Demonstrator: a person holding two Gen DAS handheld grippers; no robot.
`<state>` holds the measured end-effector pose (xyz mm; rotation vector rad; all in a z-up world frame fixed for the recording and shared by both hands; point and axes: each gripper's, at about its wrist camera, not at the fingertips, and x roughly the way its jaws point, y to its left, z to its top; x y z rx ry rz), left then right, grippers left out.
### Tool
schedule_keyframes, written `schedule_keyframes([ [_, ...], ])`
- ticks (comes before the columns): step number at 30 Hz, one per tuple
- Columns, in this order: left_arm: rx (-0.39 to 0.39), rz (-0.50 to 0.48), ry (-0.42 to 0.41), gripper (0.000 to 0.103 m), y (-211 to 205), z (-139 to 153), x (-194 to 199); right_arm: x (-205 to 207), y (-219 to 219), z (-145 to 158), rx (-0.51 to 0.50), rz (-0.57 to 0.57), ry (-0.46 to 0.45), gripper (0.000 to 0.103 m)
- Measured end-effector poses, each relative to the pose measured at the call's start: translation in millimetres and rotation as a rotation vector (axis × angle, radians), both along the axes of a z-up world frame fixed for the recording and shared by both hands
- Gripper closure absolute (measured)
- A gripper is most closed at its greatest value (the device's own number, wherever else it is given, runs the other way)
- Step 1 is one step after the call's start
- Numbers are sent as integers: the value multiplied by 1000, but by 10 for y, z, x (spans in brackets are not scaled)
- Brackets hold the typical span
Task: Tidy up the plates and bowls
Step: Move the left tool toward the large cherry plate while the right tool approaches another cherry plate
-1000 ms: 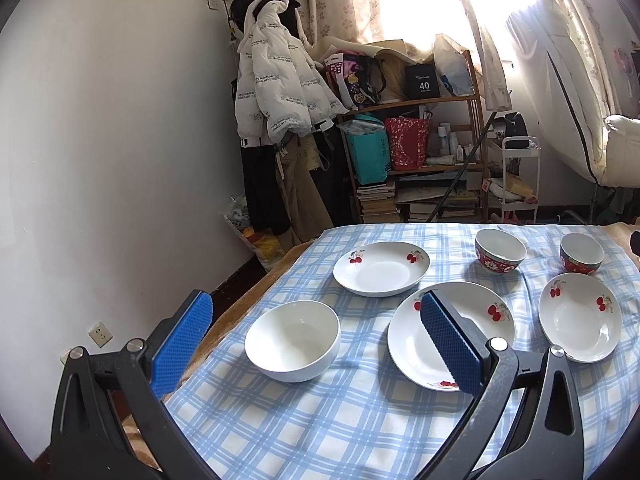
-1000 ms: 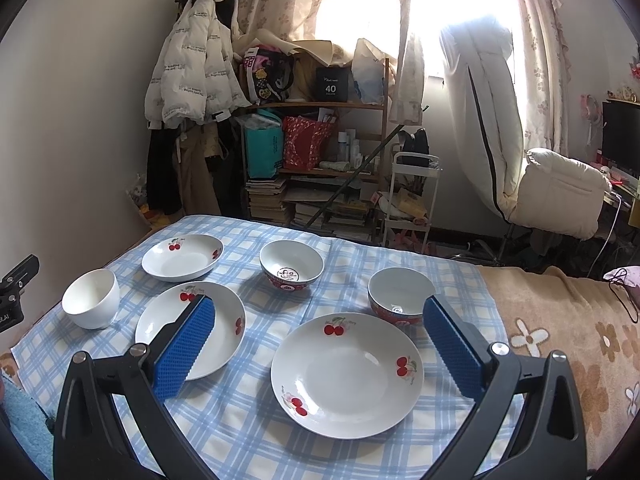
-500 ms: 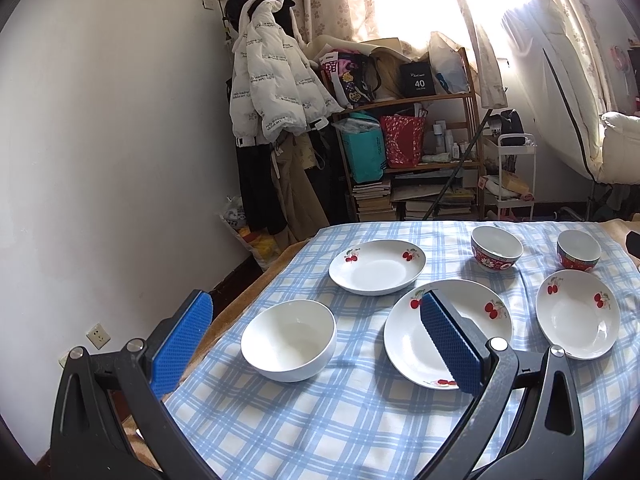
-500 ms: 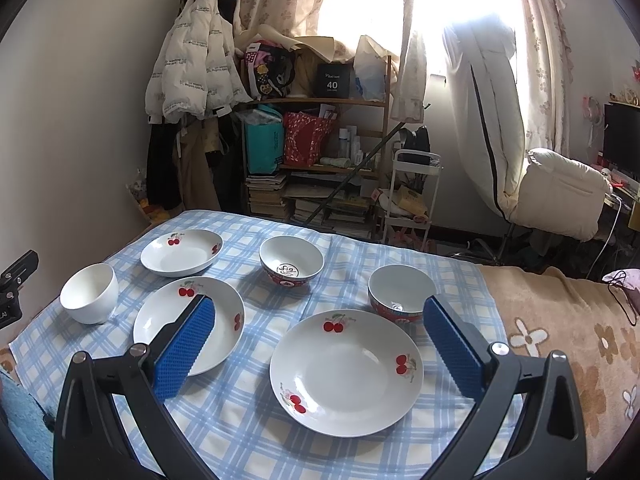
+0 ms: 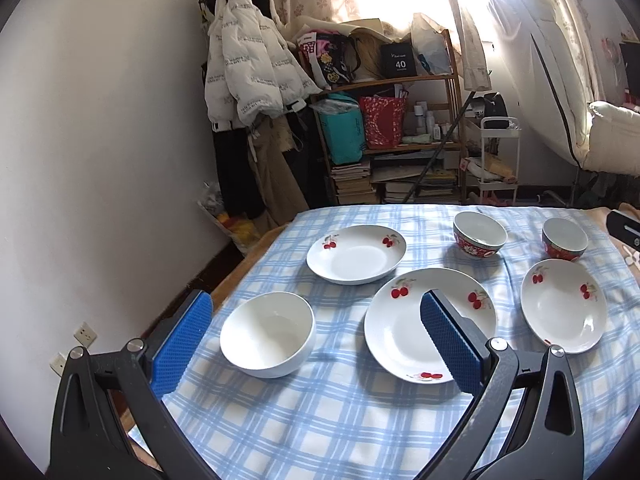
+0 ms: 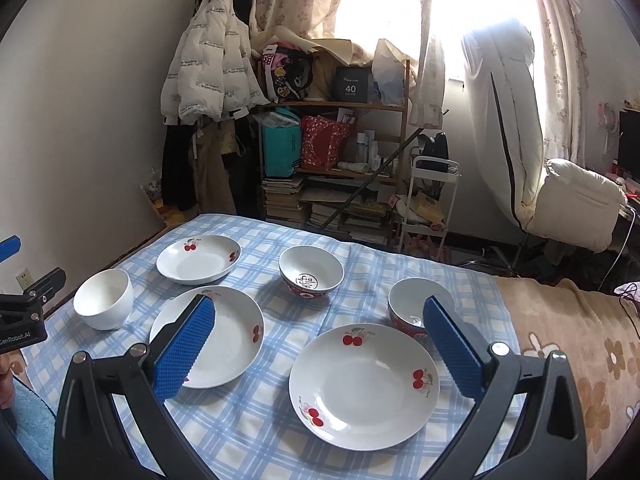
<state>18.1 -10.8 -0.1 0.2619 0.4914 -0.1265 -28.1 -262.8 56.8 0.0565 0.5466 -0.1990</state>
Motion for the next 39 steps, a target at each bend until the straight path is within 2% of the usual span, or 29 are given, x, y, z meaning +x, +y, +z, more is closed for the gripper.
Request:
schedule_keyframes([
  [3,-4,8,33,1,-10,52,120,172,11,28,2,20,60,0],
  [9,-1,36,117,1,-48,97,489,436,77,8,7,50,103,0],
  [14,2,37,178,1,-102,81,782,637,116,22,8,46,88,0],
  [20,-38,45,252,1,-122,4,1099,947,135,39,-2,41,84,0],
  [25,-8,38,302,1,-259,-171,1327,1204,168,-34,-20,51,87,0],
  [28,-16,21,339,1,-347,-318,1431,1318,178,-121,10,59,96,0],
  [32,18,11,358,1,-458,-511,1520,1471,183,-315,43,54,126,0],
  [39,-9,-4,461,1,-502,-848,1663,1644,172,-642,61,63,199,0],
])
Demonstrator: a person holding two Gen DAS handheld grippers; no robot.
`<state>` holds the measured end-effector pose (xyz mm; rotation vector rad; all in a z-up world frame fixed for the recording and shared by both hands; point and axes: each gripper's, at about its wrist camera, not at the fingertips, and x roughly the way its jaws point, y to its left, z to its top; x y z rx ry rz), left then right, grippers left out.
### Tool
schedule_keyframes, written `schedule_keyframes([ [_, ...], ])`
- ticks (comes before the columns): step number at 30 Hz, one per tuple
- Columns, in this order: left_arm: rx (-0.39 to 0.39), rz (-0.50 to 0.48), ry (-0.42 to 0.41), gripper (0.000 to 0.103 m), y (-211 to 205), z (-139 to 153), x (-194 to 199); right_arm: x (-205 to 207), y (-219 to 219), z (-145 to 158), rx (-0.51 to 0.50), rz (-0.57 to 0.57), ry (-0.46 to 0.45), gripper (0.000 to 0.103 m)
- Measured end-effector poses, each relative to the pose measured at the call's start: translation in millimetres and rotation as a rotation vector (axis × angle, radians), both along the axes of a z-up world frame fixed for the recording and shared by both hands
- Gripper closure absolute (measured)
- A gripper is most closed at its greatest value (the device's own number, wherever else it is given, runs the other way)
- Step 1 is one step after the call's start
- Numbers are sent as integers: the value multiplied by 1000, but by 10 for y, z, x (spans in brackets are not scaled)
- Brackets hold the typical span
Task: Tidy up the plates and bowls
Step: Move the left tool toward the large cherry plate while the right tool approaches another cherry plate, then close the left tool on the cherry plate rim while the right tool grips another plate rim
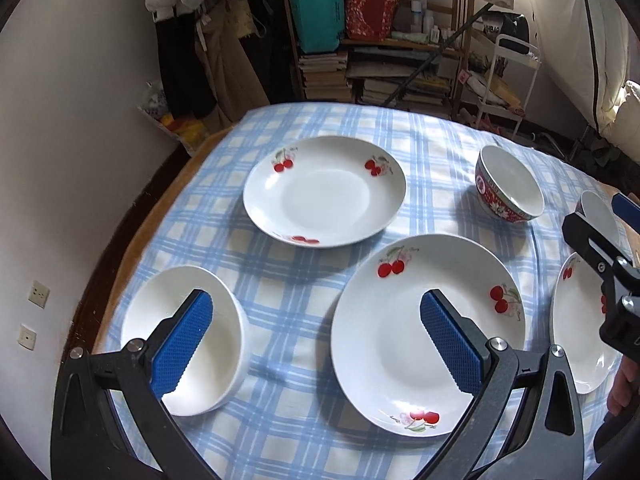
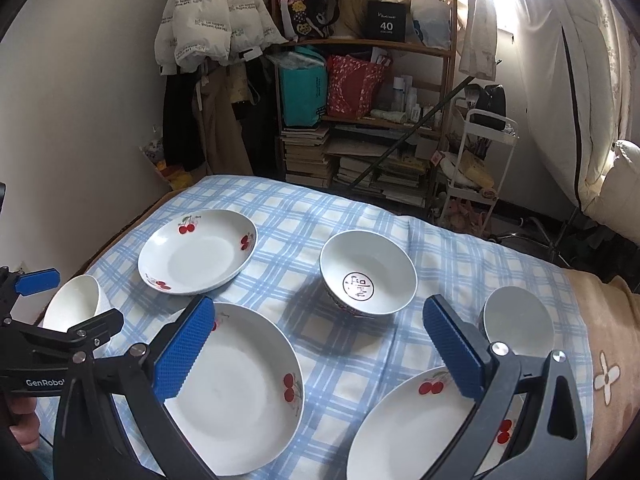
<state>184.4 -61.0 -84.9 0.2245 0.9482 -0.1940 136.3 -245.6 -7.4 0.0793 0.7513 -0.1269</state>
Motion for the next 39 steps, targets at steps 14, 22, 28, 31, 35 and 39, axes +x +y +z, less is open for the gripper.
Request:
schedule_keyframes([
  [14,38,-39,66,1,-142,-287,36,154,-58,-432,40,31,102,0],
  [22,15,-53,109,1,-143,-388,44,155,-88,-563,63,34,139,1],
  [28,-2,-70,139,1,-162,-449,37,152,-73,-591,71,47,147,6],
  [31,-12,-73,154,10,-155,-476,48,163,-55,-620,80,65,161,13],
  [35,-40,-71,194,19,-122,-537,82,176,-34,-679,95,83,178,15],
  [39,-67,-49,236,25,-67,-621,125,192,-20,-762,115,98,214,27],
])
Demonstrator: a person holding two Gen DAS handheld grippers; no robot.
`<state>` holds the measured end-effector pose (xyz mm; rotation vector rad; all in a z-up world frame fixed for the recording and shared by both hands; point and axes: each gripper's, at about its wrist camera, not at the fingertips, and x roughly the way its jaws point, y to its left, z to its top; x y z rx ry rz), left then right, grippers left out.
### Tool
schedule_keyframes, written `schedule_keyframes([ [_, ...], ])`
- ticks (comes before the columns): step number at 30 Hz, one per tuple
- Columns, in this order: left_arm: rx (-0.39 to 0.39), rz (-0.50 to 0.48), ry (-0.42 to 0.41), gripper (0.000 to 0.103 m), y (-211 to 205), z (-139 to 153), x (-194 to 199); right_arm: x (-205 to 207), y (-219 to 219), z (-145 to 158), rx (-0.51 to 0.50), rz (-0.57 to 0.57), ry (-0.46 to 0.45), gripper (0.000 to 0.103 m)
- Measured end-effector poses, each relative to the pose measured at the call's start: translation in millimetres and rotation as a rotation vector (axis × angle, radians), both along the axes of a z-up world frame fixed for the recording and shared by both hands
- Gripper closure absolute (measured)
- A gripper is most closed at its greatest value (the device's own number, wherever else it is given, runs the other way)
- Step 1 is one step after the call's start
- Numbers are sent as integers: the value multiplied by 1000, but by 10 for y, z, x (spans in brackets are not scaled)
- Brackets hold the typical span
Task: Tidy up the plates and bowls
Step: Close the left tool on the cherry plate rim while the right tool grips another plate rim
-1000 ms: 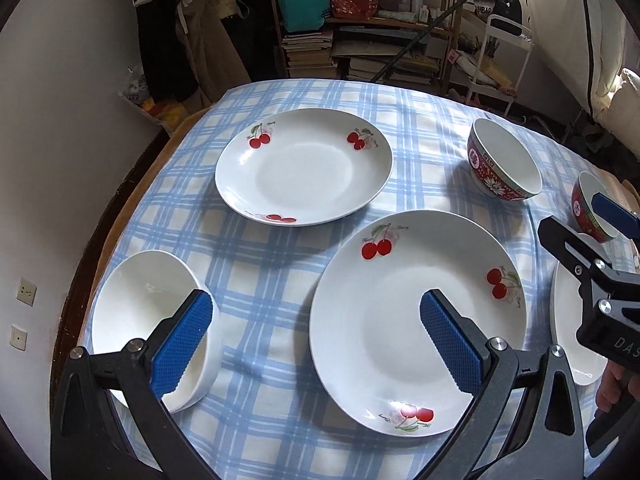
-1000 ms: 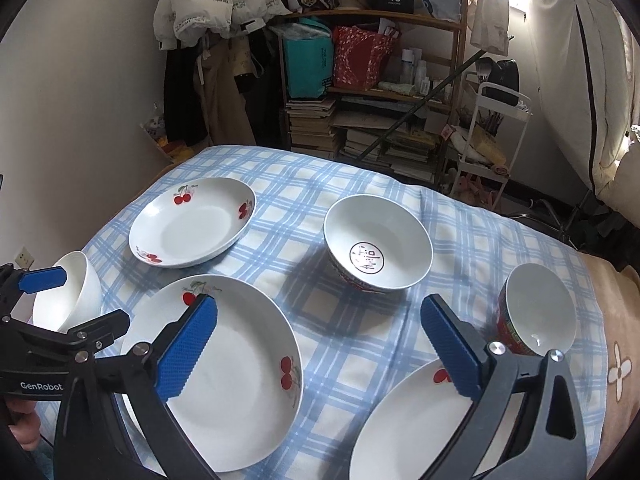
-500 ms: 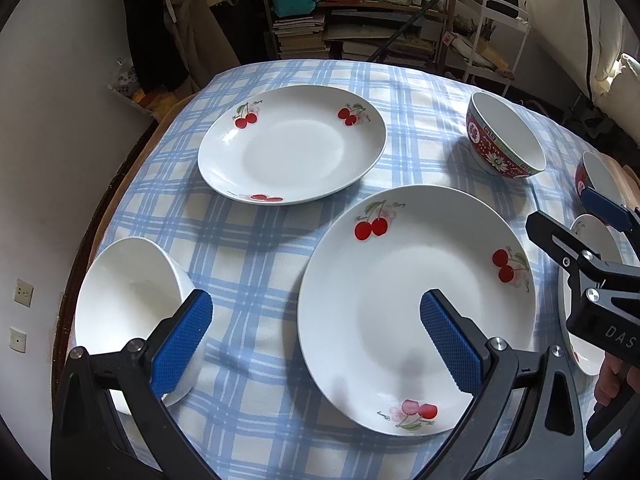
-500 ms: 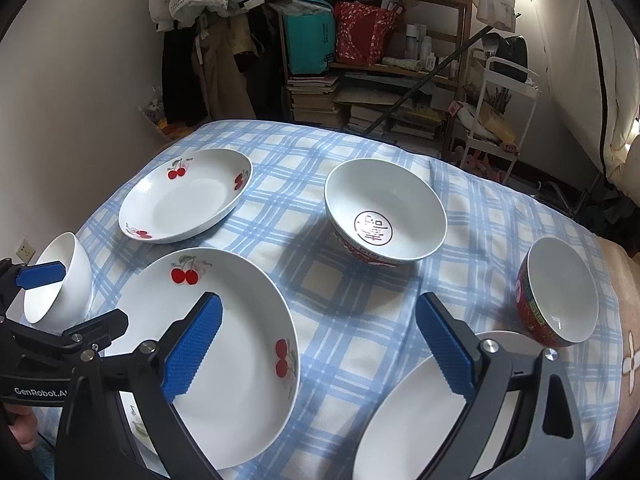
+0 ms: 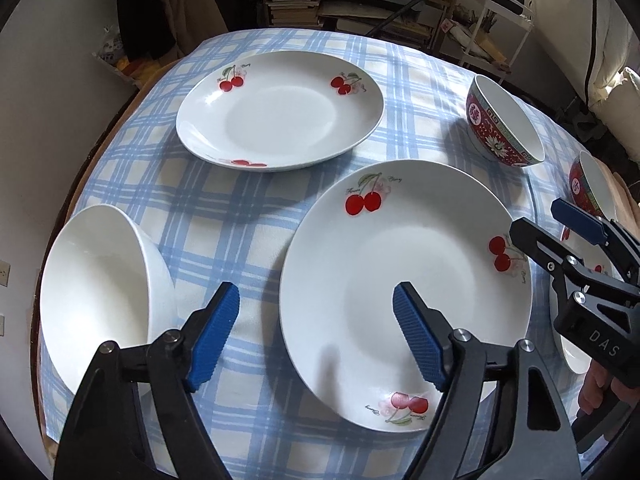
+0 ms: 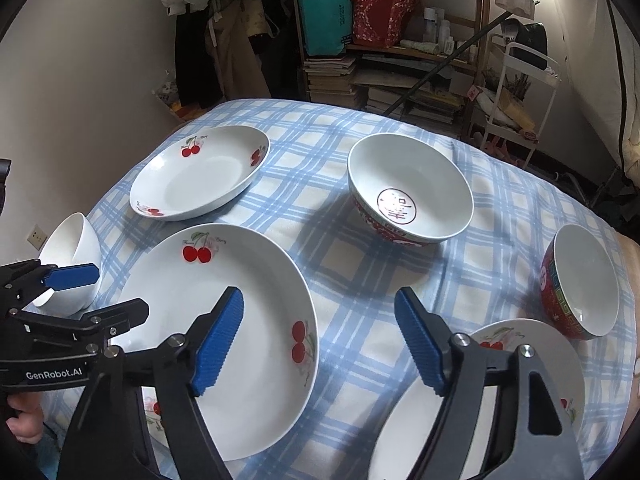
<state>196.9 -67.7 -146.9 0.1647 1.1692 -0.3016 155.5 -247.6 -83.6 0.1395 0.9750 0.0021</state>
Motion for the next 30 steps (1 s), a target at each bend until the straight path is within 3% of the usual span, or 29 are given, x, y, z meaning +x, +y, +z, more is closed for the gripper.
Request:
schedule_keyframes([
  [3,-1,11,11,29,24,-29,21,4,5,-54,12,5,19,36],
  [5,-10,14,23,33,34,-45,36,12,5,-87,24,14,34,49],
  [7,-25,20,38,44,49,-67,49,17,6,-122,41,21,51,65],
  [9,-25,28,37,54,53,-79,55,18,8,-159,53,21,65,70],
  [15,-37,49,87,67,78,-206,98,28,2,-242,73,18,99,88],
  [23,-102,88,163,71,163,-346,160,20,-24,-303,90,10,121,94],
  [25,-81,92,151,78,166,-363,162,17,-26,-303,89,6,123,93],
  [30,-90,93,151,81,192,-334,154,7,-1,-313,78,-5,131,93],
])
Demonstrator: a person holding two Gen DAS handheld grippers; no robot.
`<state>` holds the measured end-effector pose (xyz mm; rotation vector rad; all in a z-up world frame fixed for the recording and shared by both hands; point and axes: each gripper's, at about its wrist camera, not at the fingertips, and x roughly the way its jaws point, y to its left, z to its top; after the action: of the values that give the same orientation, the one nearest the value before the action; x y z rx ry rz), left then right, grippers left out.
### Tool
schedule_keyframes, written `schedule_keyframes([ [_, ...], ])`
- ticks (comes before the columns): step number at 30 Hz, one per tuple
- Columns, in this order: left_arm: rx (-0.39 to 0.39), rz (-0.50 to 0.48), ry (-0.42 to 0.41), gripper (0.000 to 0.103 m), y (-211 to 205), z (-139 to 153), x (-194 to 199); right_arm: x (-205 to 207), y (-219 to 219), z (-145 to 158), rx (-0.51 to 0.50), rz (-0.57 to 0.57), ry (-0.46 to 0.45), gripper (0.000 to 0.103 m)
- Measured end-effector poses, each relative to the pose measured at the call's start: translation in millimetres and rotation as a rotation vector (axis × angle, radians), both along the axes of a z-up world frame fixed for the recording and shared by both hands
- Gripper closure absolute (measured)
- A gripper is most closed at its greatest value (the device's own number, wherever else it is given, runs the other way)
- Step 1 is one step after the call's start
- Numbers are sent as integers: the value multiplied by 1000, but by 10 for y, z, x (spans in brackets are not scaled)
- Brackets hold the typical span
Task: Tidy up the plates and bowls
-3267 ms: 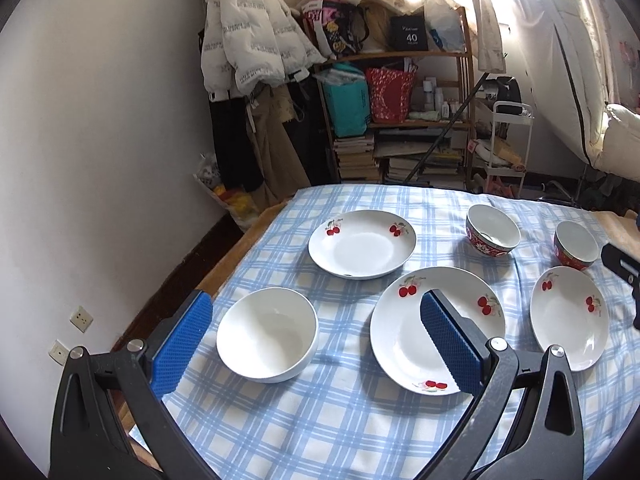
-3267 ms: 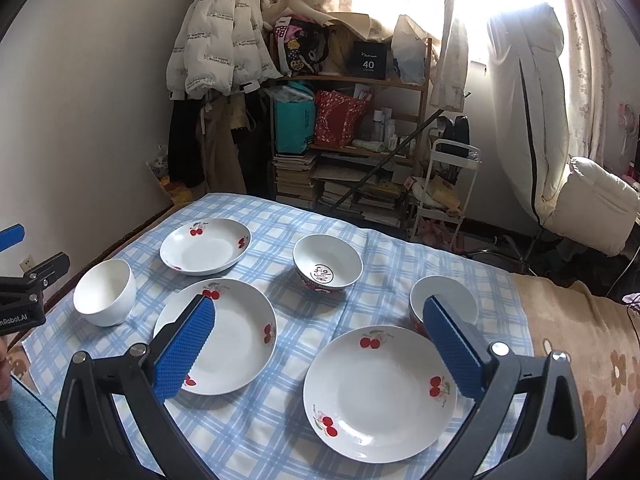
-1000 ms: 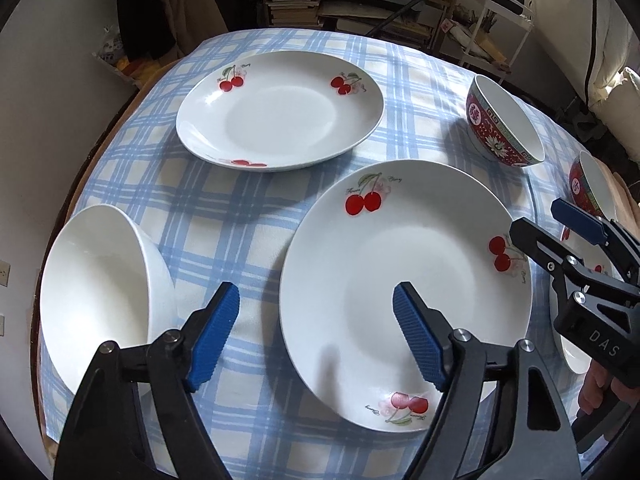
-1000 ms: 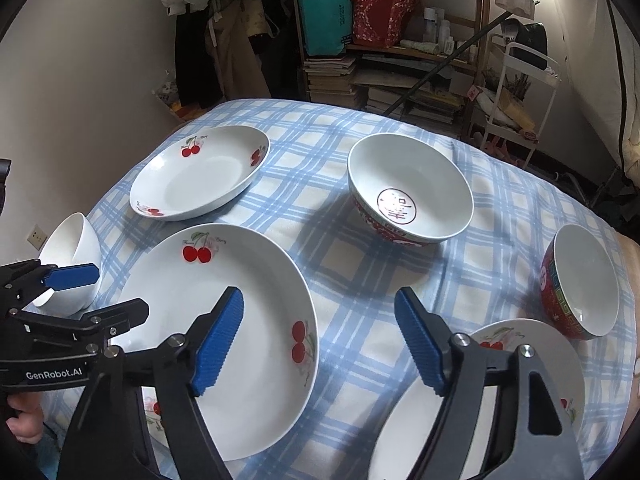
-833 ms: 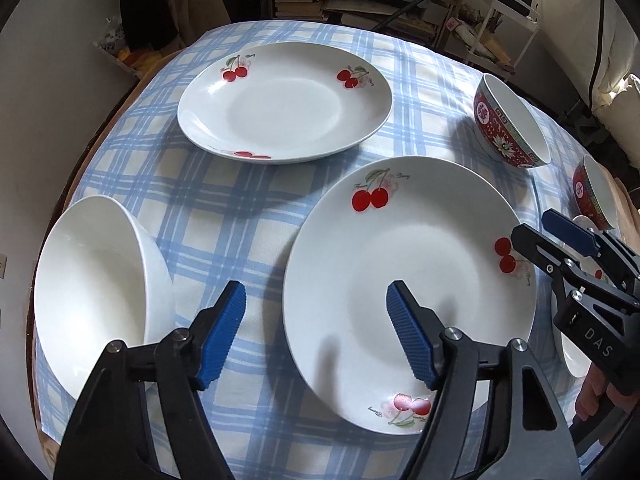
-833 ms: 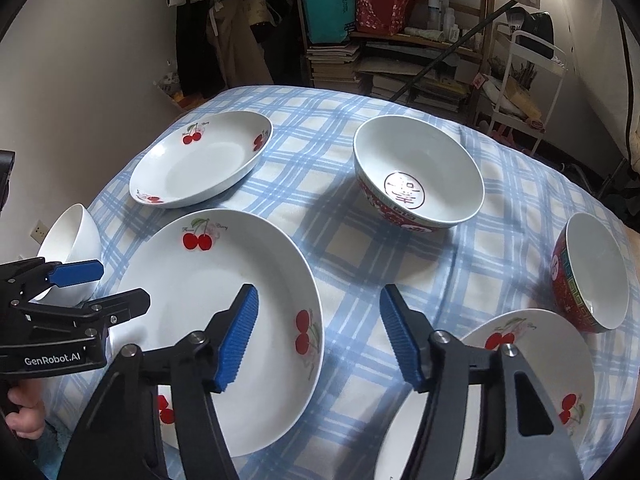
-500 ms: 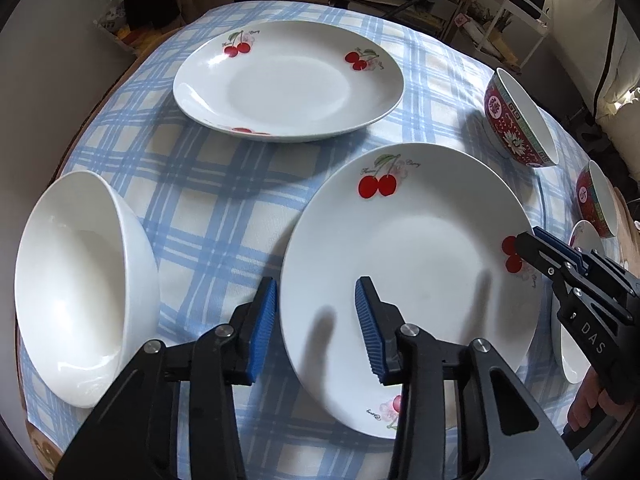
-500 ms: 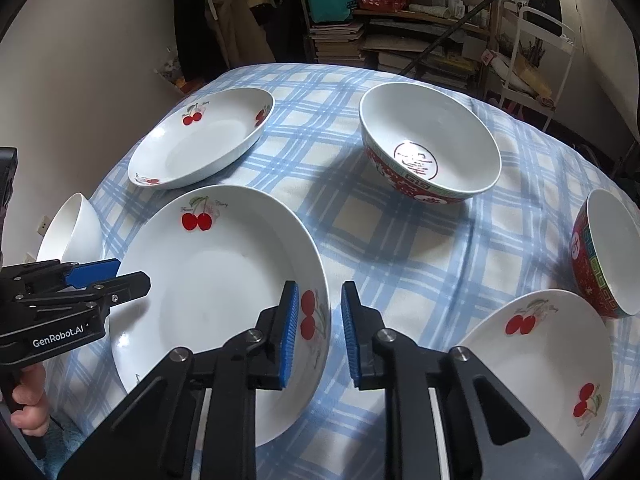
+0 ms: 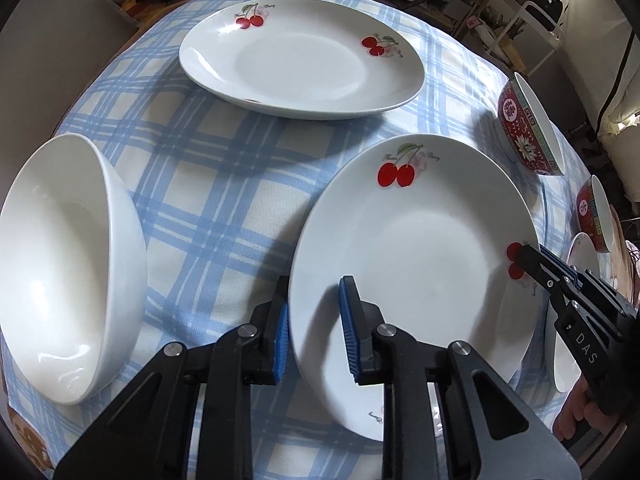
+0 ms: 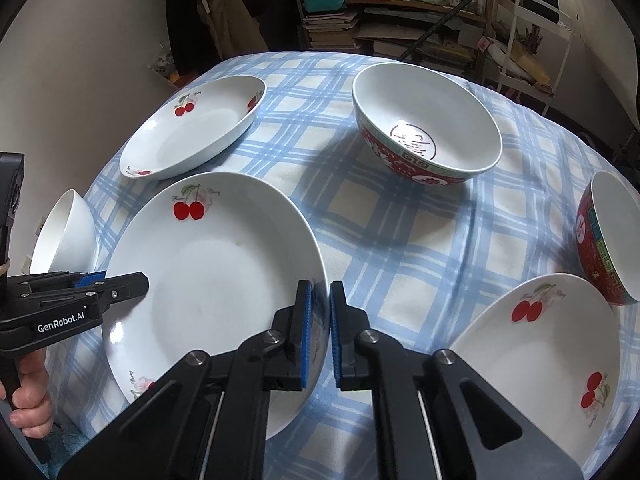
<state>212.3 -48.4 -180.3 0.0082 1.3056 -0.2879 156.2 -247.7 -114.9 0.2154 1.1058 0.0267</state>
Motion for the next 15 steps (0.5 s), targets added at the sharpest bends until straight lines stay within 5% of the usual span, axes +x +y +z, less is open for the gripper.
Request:
schedule_keyframes([
  [15,8,-43,-26,81,10,190,-228,-277,20,81,51,-38,36,93],
])
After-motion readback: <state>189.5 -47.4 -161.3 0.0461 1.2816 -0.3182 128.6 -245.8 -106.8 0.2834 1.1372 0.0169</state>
